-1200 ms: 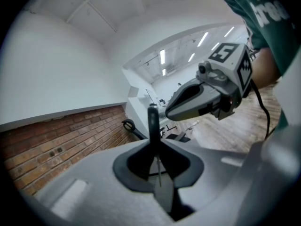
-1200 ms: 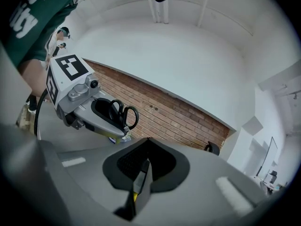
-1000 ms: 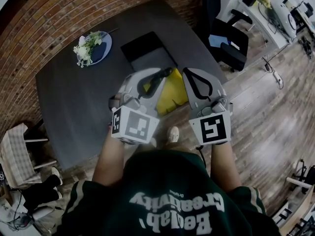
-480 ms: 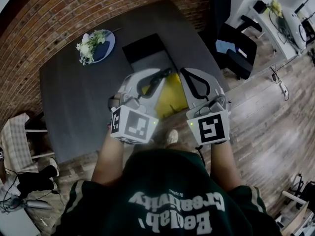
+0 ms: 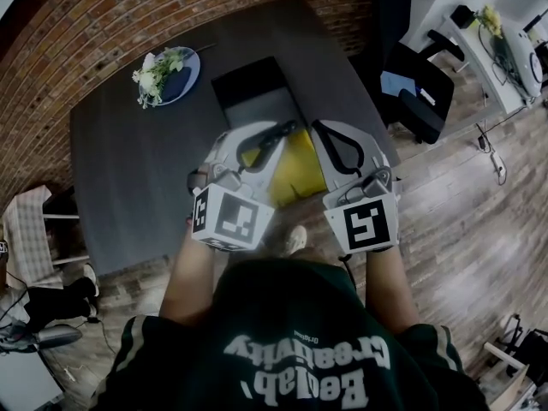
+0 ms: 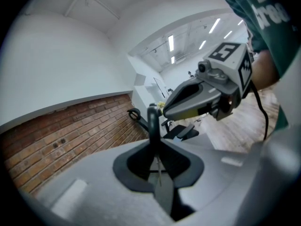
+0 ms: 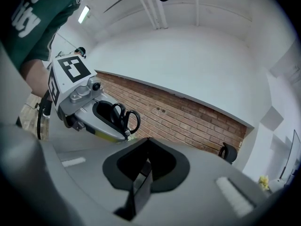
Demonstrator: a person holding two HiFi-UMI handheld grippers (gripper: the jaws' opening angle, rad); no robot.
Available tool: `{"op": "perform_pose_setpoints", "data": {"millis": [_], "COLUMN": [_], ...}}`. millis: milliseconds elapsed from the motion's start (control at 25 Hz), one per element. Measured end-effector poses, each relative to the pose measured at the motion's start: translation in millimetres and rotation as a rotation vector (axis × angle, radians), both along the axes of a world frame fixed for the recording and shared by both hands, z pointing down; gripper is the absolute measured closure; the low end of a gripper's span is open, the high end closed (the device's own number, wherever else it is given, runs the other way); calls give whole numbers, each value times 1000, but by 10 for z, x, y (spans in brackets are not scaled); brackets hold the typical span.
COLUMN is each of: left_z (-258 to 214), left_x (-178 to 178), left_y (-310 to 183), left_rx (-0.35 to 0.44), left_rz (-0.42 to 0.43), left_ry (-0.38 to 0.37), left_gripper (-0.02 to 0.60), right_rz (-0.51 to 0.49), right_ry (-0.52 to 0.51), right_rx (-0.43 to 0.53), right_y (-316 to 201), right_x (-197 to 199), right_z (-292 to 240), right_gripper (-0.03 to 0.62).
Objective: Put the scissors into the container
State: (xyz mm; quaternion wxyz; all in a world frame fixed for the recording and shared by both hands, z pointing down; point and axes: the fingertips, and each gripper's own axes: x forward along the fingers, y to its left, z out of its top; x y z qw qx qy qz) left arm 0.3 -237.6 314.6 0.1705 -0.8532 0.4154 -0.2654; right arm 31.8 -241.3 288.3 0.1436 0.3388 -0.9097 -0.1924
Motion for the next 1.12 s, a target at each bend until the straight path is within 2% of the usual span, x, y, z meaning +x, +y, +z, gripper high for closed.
{"op": "perform_pose_setpoints", "data": {"millis": [680, 1120], "left_z": [103, 228], "left_x": [-24, -96], "left_y": [34, -55], "left_rx": [-21, -38], "left_rz": [-58, -21], "left_ry": [-22, -22], "left_gripper": [541, 541], "right_rz": [-43, -20], "right_ry": [-20, 3], "right_rx": [-25, -27], "right_y": [-1, -77], "right_x": [19, -87], "right_z": [143, 192], "right_gripper": [588, 588]}}
